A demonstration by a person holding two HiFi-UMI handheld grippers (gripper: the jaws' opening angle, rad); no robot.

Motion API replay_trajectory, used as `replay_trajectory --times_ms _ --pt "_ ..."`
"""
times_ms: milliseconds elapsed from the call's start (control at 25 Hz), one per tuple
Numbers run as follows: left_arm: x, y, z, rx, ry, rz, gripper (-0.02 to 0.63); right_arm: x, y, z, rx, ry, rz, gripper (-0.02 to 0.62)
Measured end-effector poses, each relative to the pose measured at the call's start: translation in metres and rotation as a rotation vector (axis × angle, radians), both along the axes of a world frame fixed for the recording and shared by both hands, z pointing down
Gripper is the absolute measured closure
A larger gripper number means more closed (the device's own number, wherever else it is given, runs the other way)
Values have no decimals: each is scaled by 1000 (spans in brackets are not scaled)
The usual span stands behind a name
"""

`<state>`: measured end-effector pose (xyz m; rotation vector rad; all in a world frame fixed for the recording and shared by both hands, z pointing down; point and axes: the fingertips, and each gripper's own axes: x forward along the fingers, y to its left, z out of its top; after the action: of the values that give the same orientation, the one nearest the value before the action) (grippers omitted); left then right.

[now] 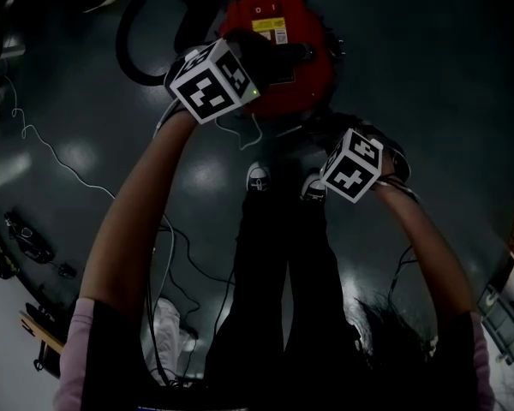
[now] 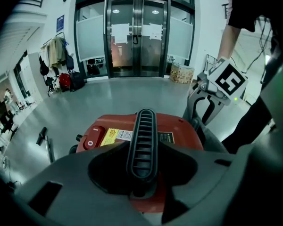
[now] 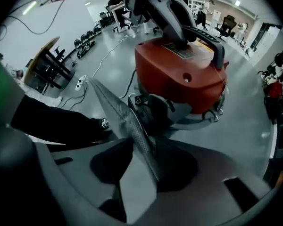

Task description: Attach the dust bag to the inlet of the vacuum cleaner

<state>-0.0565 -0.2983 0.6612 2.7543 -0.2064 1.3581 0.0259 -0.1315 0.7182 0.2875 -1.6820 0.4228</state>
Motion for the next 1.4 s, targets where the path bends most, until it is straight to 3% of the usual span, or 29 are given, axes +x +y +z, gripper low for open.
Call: replay_trajectory --times_ms 480,800,1120,1240,1400 --pt "-19 -3 -30 3 82 -161 436 2 0 -10 13 -37 115 457" --pt "-30 26 -64 -23 123 -228 436 5 8 -54 33 -84 200 457" --pt "-37 107 -126 -64 124 -175 493 -8 13 -135 108 -222 363 499" --pt "-38 129 -165 -51 138 -214 514 -5 15 -176 170 -256 423 546" --pt "-32 157 -218 -52 200 -310 534 -4 32 -224 191 -295 448 552"
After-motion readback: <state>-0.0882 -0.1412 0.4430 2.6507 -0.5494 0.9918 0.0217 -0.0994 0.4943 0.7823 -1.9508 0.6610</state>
